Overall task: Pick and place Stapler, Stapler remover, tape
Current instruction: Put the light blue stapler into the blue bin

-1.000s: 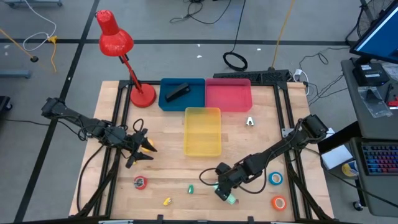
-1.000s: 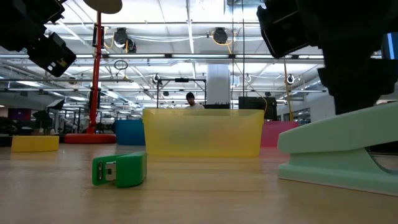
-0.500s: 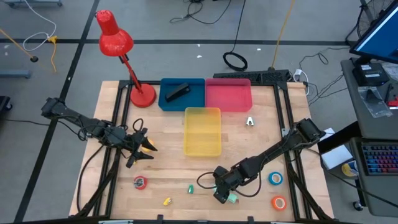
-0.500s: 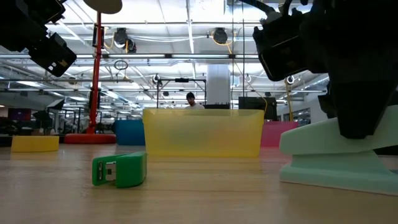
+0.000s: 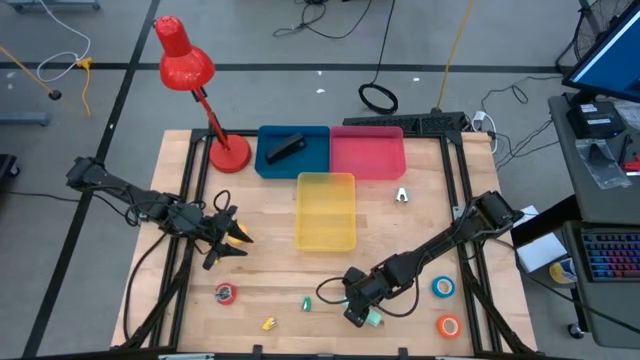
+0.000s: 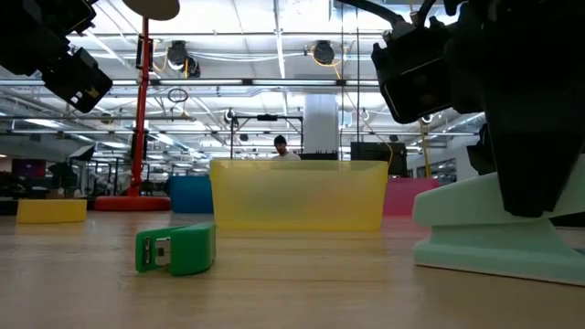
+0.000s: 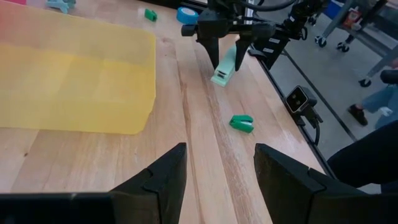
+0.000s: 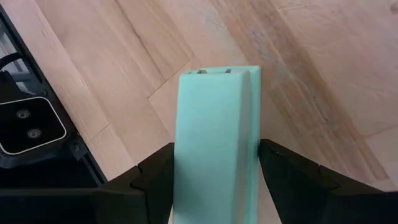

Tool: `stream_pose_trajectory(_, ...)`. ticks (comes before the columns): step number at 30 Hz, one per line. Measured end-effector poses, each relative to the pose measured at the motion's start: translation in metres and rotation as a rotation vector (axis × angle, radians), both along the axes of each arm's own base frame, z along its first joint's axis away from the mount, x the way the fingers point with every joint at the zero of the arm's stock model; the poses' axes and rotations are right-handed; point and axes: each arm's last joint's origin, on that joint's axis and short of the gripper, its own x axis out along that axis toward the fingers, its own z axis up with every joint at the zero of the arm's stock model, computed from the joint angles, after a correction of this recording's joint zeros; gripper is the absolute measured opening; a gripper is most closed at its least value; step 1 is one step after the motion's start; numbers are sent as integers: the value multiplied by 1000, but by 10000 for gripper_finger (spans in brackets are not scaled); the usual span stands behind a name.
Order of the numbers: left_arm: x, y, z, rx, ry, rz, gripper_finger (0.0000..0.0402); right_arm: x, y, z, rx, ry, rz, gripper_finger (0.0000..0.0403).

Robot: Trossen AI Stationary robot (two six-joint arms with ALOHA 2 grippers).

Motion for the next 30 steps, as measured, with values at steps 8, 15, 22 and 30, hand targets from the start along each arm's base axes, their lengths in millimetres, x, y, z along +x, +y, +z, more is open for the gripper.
stream_pose_trajectory(8, 0, 0, 0, 3, -1, -2, 186, 3, 2, 2, 16, -44, 12, 212)
stream_pose_trajectory(15, 0, 0, 0, 4, -1, -2, 186, 3, 2, 2, -8, -69, 71, 212)
stream_pose_trajectory(22, 0, 0, 0, 4, -1, -2, 186, 2, 1, 1, -43, -75, 135, 212)
stream_pose_trajectory(30, 0, 0, 0, 4, -1, -2, 186, -5, -3, -3, -99, -13, 184, 184)
